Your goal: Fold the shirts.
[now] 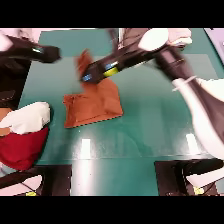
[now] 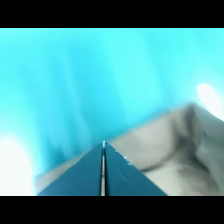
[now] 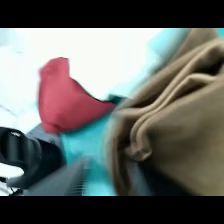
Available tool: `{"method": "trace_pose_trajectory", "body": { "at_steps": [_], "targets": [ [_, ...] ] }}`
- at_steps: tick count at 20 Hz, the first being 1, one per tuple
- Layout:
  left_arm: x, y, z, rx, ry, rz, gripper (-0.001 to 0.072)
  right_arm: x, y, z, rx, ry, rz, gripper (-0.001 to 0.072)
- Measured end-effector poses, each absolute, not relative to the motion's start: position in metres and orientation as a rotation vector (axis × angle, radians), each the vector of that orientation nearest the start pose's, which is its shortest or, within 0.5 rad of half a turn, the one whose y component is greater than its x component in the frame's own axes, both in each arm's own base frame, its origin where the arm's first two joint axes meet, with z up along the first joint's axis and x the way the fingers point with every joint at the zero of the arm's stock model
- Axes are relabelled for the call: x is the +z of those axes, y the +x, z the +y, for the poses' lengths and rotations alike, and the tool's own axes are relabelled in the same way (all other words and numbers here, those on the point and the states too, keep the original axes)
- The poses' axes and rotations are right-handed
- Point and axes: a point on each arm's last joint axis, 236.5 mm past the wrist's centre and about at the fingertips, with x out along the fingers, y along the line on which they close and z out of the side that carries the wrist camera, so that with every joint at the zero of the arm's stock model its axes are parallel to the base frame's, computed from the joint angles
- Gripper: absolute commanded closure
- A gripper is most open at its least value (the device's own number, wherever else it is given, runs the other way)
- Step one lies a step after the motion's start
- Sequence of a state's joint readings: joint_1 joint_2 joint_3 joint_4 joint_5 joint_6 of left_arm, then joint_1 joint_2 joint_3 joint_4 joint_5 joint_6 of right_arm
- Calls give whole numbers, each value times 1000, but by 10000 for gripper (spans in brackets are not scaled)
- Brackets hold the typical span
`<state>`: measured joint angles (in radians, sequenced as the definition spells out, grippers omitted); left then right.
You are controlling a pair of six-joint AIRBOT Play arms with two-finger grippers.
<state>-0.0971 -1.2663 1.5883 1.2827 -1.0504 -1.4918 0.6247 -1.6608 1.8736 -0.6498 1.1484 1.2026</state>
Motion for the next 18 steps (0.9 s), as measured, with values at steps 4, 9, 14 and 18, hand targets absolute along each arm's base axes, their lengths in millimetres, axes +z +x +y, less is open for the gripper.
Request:
{"method": "trace_pose_trajectory", "body": {
  "at_steps": [4, 9, 14, 18],
  "targets": [
    [266, 438, -53, -201, -99, 606, 683, 178, 323, 498, 1364, 143, 827, 355],
    [274, 423, -68, -235, -70, 594, 682, 124, 365, 430, 1146, 11, 954, 355],
    [268, 418, -106, -320, -42, 590, 682, 41, 401, 294, 809, 82, 1196, 79],
    [265, 417, -117, -343, -37, 592, 682, -16, 399, 242, 679, 316, 1355, 88]
  ]
}}
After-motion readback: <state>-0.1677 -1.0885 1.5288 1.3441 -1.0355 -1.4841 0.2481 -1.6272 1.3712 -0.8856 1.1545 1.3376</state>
